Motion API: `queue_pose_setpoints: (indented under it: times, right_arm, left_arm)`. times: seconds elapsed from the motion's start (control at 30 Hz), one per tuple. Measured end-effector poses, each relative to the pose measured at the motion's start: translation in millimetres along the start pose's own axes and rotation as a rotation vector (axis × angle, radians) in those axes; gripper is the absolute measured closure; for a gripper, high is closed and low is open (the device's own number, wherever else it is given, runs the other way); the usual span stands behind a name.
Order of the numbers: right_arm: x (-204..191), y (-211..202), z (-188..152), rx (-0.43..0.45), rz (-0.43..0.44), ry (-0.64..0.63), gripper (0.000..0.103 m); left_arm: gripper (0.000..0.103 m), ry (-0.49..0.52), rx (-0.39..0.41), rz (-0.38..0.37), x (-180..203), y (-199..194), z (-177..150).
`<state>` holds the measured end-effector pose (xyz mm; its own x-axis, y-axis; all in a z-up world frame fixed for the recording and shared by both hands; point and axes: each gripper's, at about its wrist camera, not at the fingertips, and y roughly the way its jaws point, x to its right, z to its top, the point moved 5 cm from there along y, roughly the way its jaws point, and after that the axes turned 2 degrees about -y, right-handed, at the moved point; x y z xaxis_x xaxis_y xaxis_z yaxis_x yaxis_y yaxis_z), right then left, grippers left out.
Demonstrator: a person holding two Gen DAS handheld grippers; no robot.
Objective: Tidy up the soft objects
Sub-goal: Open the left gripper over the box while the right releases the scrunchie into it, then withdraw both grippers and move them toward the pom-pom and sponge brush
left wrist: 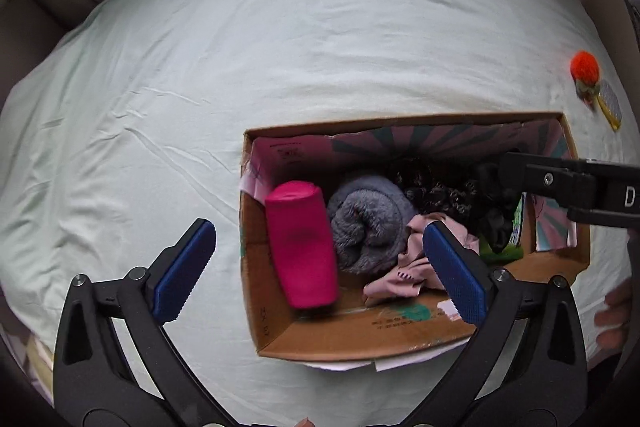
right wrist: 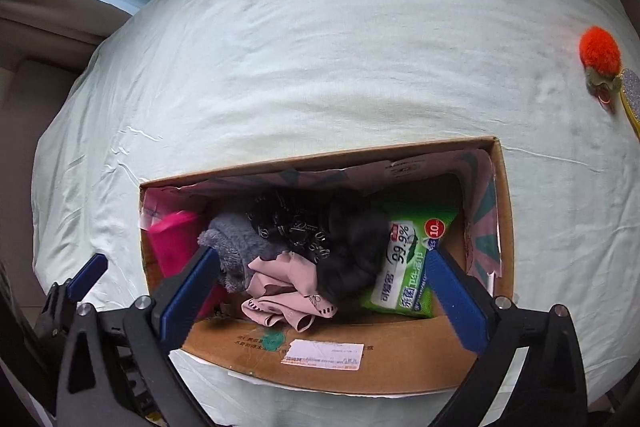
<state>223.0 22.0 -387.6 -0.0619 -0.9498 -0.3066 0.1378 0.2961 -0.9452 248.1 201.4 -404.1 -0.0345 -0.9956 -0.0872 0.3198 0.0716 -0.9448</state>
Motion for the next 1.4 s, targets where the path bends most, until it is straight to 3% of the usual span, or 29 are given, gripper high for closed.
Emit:
queue_pose_setpoints:
  times: [0.33,0.63,0.93,1.4]
  right_arm:
    - [-5,-8,-6,0.036,-0.007,-0.035,0.001]
    - [-20,-48,-16,0.123,-0.023,-0.101,0.001]
    - [-40,-124,-39,0.277,-0.085,-0.204,0.001]
    - [-35,-251,-94,0.537,-0.167,-0.223,0.0]
  left_arm:
    - [0.0,-0.055,-0.016,-0.012,-16,-9,-13]
    - [0.0,-0.09,0.054,-0.039,-23,-52,-17]
    - [0.0,-0.125,0.143,-0.096,-31,-120,-22]
    - [0.0,-0.127,0.321,-0.149,-27,-234,-27]
